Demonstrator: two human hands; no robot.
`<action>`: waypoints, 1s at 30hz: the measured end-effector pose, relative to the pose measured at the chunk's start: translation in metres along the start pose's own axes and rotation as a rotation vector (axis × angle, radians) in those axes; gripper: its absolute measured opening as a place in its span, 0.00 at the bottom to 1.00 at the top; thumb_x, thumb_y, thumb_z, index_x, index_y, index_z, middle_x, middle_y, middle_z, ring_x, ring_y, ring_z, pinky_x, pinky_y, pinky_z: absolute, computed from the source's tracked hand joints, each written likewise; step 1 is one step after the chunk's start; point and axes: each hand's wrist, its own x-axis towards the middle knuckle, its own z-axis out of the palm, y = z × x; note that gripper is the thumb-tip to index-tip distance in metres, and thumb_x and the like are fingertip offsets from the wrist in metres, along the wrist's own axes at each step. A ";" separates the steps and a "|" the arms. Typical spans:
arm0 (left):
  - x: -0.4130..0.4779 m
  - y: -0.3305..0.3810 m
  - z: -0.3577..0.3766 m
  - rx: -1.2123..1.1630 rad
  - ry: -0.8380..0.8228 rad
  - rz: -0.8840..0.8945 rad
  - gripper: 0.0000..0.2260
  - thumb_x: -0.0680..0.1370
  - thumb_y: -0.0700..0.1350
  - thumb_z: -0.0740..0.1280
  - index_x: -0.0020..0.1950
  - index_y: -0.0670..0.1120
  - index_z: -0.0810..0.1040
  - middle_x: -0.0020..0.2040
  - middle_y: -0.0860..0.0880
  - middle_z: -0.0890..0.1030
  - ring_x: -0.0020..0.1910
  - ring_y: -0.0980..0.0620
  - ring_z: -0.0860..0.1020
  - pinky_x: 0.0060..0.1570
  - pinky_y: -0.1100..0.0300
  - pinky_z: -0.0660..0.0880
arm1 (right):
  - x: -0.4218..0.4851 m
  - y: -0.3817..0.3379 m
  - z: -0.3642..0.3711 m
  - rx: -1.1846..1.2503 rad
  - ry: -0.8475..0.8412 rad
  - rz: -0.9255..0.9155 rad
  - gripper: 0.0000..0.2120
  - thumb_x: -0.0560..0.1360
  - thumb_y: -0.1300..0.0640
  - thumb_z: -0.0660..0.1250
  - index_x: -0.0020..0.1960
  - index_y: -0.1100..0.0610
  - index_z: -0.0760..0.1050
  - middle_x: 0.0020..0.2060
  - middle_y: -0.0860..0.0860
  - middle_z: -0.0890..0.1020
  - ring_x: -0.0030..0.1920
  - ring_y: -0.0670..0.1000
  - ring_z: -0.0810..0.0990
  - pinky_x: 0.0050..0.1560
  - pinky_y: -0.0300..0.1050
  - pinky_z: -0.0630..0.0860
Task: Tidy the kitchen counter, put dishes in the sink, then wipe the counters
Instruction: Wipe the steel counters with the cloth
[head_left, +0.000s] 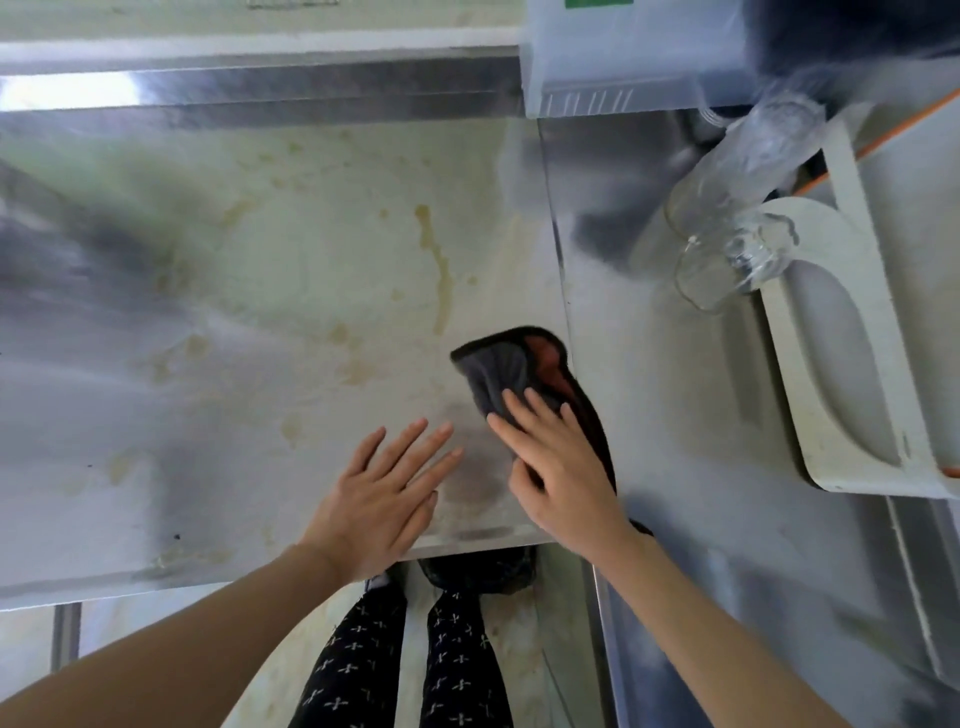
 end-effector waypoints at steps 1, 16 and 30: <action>0.000 0.000 0.000 -0.006 0.004 0.003 0.22 0.80 0.51 0.47 0.75 0.50 0.58 0.75 0.49 0.59 0.74 0.48 0.55 0.70 0.48 0.53 | -0.007 0.000 0.001 -0.046 -0.071 -0.052 0.25 0.75 0.56 0.55 0.72 0.51 0.65 0.73 0.49 0.63 0.74 0.52 0.58 0.72 0.55 0.53; 0.001 -0.001 0.000 -0.006 -0.019 -0.012 0.22 0.81 0.52 0.45 0.74 0.51 0.59 0.75 0.50 0.59 0.74 0.47 0.57 0.69 0.47 0.56 | 0.127 0.026 -0.020 -0.165 -0.017 0.223 0.31 0.75 0.52 0.57 0.76 0.51 0.53 0.76 0.51 0.52 0.76 0.57 0.47 0.72 0.58 0.44; 0.001 -0.001 0.003 -0.006 0.026 -0.008 0.22 0.80 0.52 0.47 0.74 0.51 0.61 0.75 0.50 0.60 0.74 0.48 0.58 0.68 0.47 0.58 | 0.136 0.037 -0.024 -0.272 0.040 0.296 0.26 0.79 0.46 0.51 0.76 0.49 0.53 0.76 0.52 0.53 0.75 0.59 0.50 0.72 0.59 0.47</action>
